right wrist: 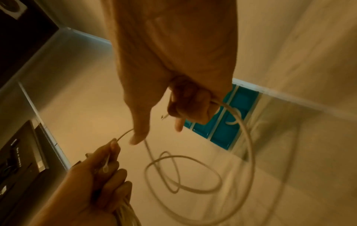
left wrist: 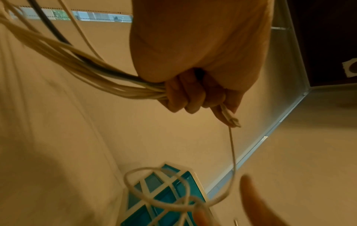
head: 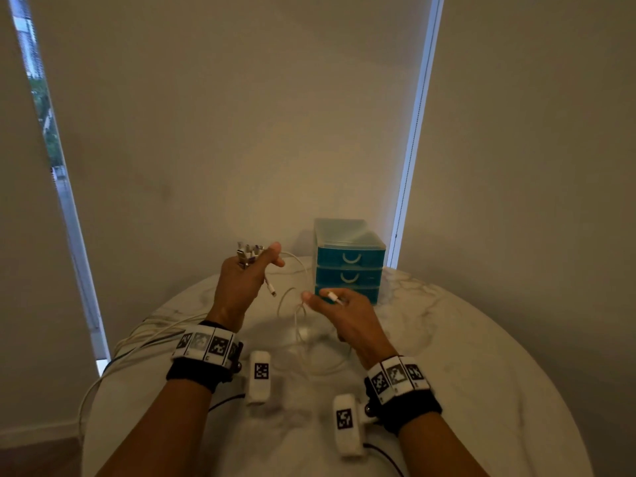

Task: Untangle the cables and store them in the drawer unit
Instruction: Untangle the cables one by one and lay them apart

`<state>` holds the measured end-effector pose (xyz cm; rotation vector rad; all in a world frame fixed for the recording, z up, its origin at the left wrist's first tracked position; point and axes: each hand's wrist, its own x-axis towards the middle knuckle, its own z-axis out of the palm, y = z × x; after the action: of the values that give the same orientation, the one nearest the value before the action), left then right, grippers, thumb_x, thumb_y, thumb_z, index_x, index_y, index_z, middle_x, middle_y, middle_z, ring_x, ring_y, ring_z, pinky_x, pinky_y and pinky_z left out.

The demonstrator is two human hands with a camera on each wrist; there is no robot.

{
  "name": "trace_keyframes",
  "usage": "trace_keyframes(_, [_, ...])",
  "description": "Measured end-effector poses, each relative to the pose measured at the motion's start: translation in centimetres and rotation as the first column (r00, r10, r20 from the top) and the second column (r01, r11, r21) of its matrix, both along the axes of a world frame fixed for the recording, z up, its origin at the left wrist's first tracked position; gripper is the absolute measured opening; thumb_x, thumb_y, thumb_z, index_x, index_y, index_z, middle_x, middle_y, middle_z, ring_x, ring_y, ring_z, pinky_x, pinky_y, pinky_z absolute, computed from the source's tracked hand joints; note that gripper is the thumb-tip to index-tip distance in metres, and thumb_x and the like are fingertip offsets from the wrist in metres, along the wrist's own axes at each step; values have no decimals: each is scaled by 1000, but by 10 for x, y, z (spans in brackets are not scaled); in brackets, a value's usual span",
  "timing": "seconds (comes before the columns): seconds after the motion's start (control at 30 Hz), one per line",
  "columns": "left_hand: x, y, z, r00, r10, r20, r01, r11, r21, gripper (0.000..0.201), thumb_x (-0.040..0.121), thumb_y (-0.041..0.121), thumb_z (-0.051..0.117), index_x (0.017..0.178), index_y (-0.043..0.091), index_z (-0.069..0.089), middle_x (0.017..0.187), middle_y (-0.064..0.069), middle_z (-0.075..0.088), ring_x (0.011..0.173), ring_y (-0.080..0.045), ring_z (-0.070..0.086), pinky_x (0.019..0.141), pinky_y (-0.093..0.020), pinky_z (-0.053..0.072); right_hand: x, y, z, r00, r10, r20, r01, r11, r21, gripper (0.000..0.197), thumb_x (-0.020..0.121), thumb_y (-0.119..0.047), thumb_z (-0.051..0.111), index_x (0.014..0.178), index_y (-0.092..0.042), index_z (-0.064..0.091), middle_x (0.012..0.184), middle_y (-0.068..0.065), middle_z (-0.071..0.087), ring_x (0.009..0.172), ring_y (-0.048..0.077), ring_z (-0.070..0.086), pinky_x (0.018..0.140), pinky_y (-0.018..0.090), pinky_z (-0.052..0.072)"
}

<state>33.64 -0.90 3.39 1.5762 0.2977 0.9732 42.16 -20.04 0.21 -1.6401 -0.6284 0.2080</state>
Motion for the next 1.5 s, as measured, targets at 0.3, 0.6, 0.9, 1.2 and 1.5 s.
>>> trace_keyframes(0.3, [1,-8,1,991,-32,-132,43,995,86,62,78,75,74,110,22,79,80,19,72,74,5,63,72,-29,49,-2,11,-8,993,46,-112,-17,970,242,32,110,-31,56,106,-6,75,78,1,62,53,7,44,49,23,34])
trace_keyframes(0.6, [5,-6,-7,944,-51,-326,164,930,330,46,65,74,87,93,38,81,80,6,77,68,-12,64,72,-31,51,4,5,2,937,176,-301,0,863,505,30,113,-21,44,98,-6,65,70,2,54,46,8,33,39,20,26])
trace_keyframes(0.9, [5,4,-8,952,29,-306,48,969,242,22,87,42,85,85,20,83,75,6,75,75,-15,67,73,-35,51,15,-10,6,959,-67,-275,200,848,491,30,112,-22,46,101,-11,71,69,-2,56,48,7,38,41,20,30])
trace_keyframes(1.2, [15,-13,-3,908,232,-350,-157,960,230,34,101,37,64,79,12,68,75,-4,68,77,-24,64,70,-33,43,48,-46,10,783,-83,-616,595,388,704,19,102,-13,57,118,-14,67,93,-1,68,59,9,53,53,21,47])
trace_keyframes(1.5, [-7,25,8,911,405,-78,-413,894,-176,38,105,30,60,76,5,62,73,-9,61,75,-24,55,69,-35,41,81,-94,21,668,-236,-706,743,262,616,32,109,-11,34,131,-14,57,105,-2,70,104,17,68,78,23,55])
